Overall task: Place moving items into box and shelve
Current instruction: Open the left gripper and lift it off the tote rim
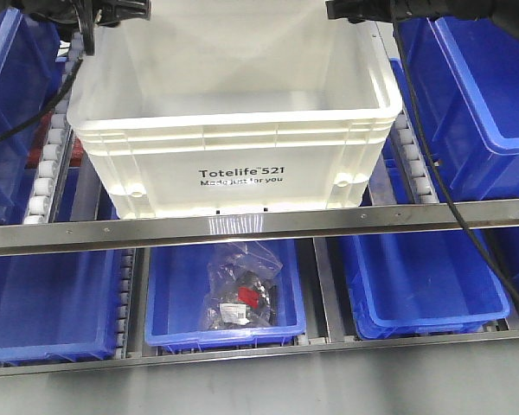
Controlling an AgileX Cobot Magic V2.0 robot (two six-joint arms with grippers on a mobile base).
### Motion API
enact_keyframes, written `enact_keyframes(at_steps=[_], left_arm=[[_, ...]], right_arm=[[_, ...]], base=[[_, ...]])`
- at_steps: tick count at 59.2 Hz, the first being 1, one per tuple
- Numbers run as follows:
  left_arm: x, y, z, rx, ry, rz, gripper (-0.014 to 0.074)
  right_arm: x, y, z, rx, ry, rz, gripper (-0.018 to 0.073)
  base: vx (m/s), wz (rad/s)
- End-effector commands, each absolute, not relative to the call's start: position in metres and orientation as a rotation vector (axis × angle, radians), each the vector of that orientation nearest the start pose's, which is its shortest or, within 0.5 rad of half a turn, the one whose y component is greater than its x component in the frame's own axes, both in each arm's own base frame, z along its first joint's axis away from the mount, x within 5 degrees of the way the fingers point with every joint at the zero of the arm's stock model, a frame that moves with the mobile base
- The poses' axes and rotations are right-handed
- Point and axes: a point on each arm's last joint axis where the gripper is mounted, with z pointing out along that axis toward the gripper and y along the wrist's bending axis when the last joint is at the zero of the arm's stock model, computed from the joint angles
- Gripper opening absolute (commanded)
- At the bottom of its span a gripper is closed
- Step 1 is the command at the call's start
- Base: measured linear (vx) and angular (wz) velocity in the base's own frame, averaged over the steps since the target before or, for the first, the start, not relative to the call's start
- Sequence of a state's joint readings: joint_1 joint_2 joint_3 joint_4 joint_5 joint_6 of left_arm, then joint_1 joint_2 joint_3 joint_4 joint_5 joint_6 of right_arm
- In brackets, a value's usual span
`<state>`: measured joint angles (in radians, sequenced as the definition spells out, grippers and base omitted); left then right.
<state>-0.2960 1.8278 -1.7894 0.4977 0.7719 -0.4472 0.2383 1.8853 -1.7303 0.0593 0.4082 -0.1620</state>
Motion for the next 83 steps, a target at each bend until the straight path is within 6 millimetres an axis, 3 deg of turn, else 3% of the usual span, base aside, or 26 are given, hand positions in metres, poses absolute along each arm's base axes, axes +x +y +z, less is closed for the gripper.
enact_keyframes(at_steps=[1,4,6,62,73,83], left_arm=[[0.402,-0.093,0.414,0.064,2.028,0.127,0.0126],[0.4,-0.092,0.416,0.063,2.024,0.128,-0.0012],[0.399,-0.092,0.418,0.064,2.02,0.128,-0.001],[0.397,-0.092,0.418,0.024,2.031,0.093,-0.0006],[0.361,-0.094,0.425,0.018,1.872,-0.137,-0.0006],[0.298,-0.092,0.389,0.182,1.641,-0.32,-0.0006]], right_arm=[[0.429,0.107,0.389,-0.348,1.873,0.104,0.0174],[0.427,0.106,0.389,-0.352,1.886,0.103,0.0065],[0.426,0.106,0.389,-0.356,1.895,0.101,-0.0012],[0.424,0.105,0.392,-0.358,1.901,0.101,-0.0008],[0.424,0.105,0.392,-0.358,1.901,0.101,-0.0008],[0.424,0.105,0.391,-0.358,1.902,0.101,-0.0008]], base=[[0.0,0.0],[0.0,0.0],[0.0,0.0],[0.0,0.0],[0.0,0.0],[0.0,0.0]])
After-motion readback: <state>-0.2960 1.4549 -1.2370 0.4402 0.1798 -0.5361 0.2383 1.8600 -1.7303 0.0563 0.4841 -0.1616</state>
